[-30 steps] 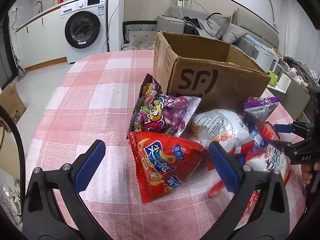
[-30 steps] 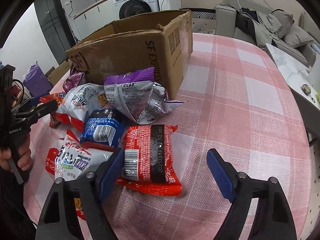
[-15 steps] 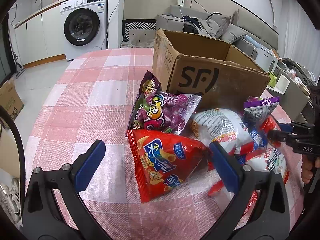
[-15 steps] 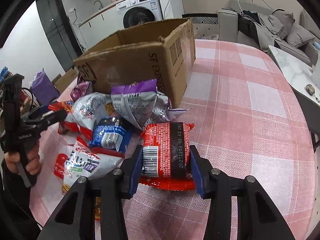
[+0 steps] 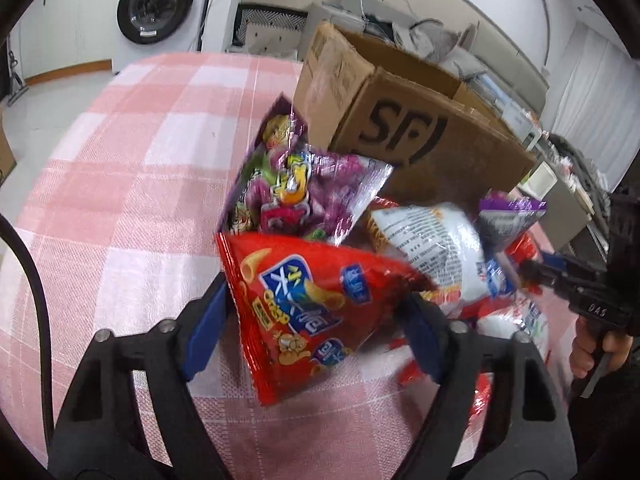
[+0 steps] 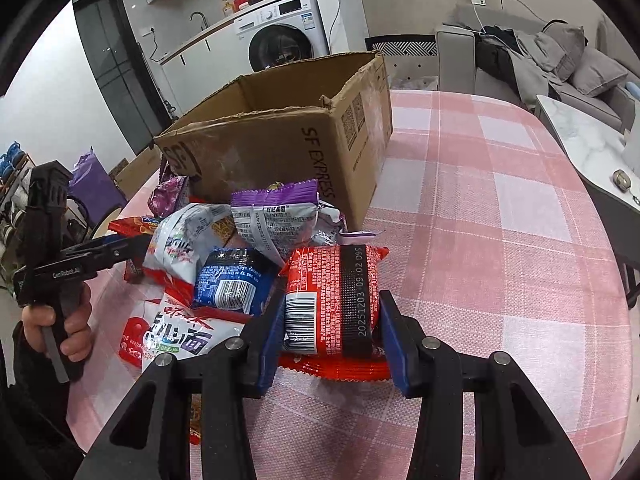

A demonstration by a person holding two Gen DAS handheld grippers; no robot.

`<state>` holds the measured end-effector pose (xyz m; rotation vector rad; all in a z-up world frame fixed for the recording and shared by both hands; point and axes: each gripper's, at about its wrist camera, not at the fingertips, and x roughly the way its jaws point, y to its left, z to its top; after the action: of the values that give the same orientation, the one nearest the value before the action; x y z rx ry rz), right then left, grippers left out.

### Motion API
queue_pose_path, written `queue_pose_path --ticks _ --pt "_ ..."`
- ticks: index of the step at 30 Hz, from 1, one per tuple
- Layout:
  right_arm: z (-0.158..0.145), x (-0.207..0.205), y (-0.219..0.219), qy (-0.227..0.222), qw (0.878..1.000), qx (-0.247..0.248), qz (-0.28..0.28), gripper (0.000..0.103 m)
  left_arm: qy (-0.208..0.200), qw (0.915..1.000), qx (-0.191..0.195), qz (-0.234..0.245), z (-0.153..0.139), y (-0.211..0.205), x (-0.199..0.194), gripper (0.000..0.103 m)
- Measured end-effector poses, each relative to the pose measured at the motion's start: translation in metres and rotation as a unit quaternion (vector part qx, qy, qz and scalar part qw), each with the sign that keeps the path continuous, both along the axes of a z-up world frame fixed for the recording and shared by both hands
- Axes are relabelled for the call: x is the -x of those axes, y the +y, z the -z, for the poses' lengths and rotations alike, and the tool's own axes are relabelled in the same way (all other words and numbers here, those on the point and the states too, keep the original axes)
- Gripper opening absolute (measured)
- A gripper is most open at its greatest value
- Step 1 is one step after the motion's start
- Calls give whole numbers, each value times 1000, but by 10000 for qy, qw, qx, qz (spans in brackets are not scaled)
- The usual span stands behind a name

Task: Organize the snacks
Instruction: 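Grasp the red striped biscuit pack with the right tool while the left tool grasps the red Crisp bag, then carry both held snacks up over the open cardboard box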

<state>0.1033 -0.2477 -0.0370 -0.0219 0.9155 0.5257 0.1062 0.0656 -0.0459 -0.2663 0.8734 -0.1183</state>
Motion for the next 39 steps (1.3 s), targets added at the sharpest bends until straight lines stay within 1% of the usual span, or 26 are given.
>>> queue_pose_path --ticks 1,3,5,7,12,19,28,32,39 --pt "0 0 0 -4 10000 6 -4 45 -2 10000 -33 31 0 -2 0 74" --pt "0 0 1 -15 10000 6 -11 45 -10 10000 29 91 1 -4 -1 57" --pt "0 0 0 -33 10000 -14 -6 45 -56 9999 80 110 0 -3 0 52" --pt "-2 0 -1 -57 10000 -36 5 45 -126 9998 10 128 -2 -6 0 49" --pt "-5 2 -2 -118 9999 -74 25 45 -341 9993 -81 113 -9 -8 4 48" --pt "-13 7 -3 -252 9996 -140 20 45 -631 9980 -74 45 -25 -6 10 48" --pt "-39 17 -11 -597 9976 -340 94 45 -966 9951 -187 66 -56 -9 29 48" --pt "-50 22 -12 -758 9962 -412 120 45 -1059 9937 -346 104 -68 -15 35 48" --pt "-66 24 -12 -940 9937 -579 199 45 -1251 9915 -347 74 -94 -22 40 48"
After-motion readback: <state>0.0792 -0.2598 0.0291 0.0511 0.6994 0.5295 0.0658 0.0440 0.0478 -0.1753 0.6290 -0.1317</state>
